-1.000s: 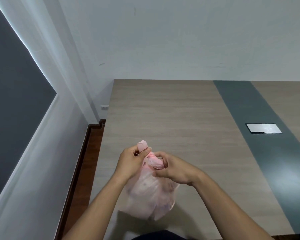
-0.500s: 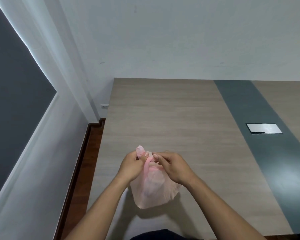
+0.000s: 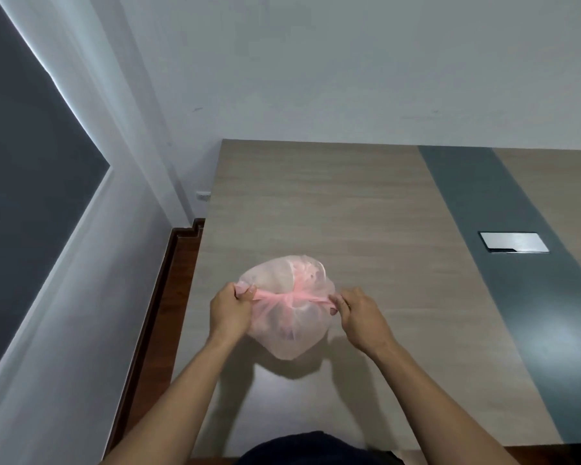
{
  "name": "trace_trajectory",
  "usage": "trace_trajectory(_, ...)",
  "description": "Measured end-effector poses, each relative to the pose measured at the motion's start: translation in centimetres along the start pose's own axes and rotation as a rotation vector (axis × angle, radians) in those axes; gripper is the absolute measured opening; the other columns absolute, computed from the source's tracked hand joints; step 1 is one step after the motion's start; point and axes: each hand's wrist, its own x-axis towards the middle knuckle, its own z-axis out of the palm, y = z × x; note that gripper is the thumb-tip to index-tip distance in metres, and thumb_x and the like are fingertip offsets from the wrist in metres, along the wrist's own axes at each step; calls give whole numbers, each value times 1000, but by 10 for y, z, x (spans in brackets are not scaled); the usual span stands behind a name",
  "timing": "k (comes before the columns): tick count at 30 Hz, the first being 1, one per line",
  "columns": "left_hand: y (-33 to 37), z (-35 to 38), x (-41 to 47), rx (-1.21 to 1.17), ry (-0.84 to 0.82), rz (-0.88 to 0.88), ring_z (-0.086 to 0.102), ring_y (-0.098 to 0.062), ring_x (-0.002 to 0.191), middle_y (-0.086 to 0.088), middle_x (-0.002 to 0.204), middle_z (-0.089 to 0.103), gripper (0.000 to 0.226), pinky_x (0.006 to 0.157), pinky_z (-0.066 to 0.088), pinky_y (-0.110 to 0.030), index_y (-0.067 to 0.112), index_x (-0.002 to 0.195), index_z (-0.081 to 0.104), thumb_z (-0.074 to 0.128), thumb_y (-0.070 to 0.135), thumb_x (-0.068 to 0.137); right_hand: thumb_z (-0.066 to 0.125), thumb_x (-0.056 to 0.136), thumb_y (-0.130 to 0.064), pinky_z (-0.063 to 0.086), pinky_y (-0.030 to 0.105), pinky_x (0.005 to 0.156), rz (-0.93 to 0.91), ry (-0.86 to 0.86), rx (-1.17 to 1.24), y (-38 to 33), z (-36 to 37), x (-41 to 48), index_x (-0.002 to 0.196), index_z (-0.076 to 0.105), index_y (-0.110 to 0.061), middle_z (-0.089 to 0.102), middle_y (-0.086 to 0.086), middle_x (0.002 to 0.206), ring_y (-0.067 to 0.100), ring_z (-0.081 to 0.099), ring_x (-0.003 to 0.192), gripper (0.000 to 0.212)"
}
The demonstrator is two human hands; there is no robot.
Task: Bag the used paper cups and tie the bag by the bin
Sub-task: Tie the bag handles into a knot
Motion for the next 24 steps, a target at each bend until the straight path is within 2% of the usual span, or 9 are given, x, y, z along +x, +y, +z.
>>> trace_trajectory(3,7,-5,-7,-100,2,168,68,-21,82,-1,89,71,29,60,45,-29,20,86,60,67,36,110,53,114,-33,46,28,85,-45,13,197,-18,-12,-7,74,66,-27,70,-5,91,17,65,100,42)
trace_trajectory(7,32,-15,-24,-318,-141,317,75,-4,97,11,113,79,24,72,62,-22,27,118,74,64,47,110,53,115,-34,49,12,88,-32,-10,533,-57,-41,-13,70,66,-30,78,-13,113,2,71,111,47)
trace_trajectory(9,45,-14,-32,-421,-188,324,77,-8,105,10,121,81,25,83,66,-30,28,122,75,60,45,112,48,116,-32,52,10,92,5,-44,746,-76,-49,-14,80,70,-9,82,-8,121,1,74,116,48)
trace_trajectory(11,60,-12,-40,-538,-245,303,80,-16,113,5,124,83,26,91,67,-37,19,123,70,54,37,116,46,117,-33,59,21,91,23,-66,955,-89,-50,-11,92,71,8,83,8,112,15,79,107,54)
trace_trajectory(13,73,-11,-45,-710,-293,264,82,-23,112,-6,120,85,28,91,68,-36,2,123,62,53,28,118,46,117,-35,60,32,87,23,-71,1095,-98,-48,-8,83,68,-1,75,15,90,24,72,89,53)
trace_trajectory(16,80,-7,-48,-796,-281,200,79,-25,86,-12,98,82,35,78,65,-31,-6,118,59,61,30,114,49,115,-40,52,41,87,61,-65,1166,-100,-45,-3,82,69,-13,64,6,81,24,59,82,47)
trace_trajectory(18,77,-2,-46,-781,-279,148,66,-20,75,-8,85,71,42,73,58,-33,-5,117,61,63,37,112,50,115,-39,53,39,89,109,-85,1205,-97,-44,-2,95,78,-10,68,5,86,20,61,83,45)
trace_trajectory(21,74,4,-45,-885,-345,32,57,-17,73,-2,80,61,48,75,51,-33,4,124,67,50,49,116,55,112,-27,52,47,108,131,-162,1192,-92,-38,-3,120,82,-10,76,15,109,27,69,102,32)
trace_trajectory(24,72,3,-45,-1184,-480,-90,53,-23,81,-12,88,57,33,86,46,-39,0,129,58,49,18,103,62,109,-16,50,53,117,94,-201,1097,-86,-33,-7,133,77,-19,70,30,132,33,72,118,28)
